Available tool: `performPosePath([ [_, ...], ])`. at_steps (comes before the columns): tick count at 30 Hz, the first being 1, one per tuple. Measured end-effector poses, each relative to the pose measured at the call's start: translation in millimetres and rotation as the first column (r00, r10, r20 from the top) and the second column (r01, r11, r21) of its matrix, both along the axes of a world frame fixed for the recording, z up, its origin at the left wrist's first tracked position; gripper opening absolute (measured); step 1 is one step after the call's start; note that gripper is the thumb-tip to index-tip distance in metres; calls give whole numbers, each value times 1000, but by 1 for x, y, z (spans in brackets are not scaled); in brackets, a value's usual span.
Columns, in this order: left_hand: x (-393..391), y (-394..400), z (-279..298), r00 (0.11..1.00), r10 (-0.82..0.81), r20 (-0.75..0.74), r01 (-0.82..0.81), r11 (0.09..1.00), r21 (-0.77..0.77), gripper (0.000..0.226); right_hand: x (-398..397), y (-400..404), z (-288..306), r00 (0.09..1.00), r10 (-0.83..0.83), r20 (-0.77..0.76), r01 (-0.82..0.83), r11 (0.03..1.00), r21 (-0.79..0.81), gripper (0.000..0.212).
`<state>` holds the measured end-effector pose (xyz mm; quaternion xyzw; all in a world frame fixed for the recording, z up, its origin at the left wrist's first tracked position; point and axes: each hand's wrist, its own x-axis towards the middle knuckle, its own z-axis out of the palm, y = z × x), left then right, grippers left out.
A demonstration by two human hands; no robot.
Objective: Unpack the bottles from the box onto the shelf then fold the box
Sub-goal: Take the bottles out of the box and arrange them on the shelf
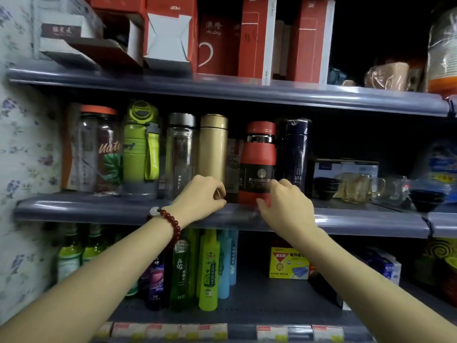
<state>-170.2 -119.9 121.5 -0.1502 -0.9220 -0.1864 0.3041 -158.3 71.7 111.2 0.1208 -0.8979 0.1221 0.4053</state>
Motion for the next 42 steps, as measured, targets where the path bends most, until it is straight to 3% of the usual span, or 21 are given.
performPosePath([
  [7,20,-51,8,996,72,-50,-72,997,1,18,2,-51,9,988,151,44,-152,988,18,31],
  [15,24,-97,6,985,172,-22,-166,974,157,30,-19,-85,17,955,270,119,-259,961,-99,24],
  [21,14,-97,4,981,184,68,-194,956,221,73,-31,-91,18,928,325,183,-284,934,-219,51],
  [26,-2,-90,6,977,174,124,-203,936,287,95,-40,-90,18,893,393,219,-305,886,-349,79],
  [30,-12,-87,8,982,115,151,-163,920,357,93,-52,-94,20,847,469,252,-298,810,-506,95],
  [33,-21,-90,6,981,60,186,-137,890,435,96,-64,-98,20,789,557,260,-290,711,-641,88],
  [37,-32,-100,4,960,-66,273,-85,857,508,114,-73,-99,18,759,603,244,-309,664,-681,81],
  [42,-38,-104,4,951,-127,281,-49,836,546,112,-84,-96,16,720,650,245,-328,629,-705,75],
])
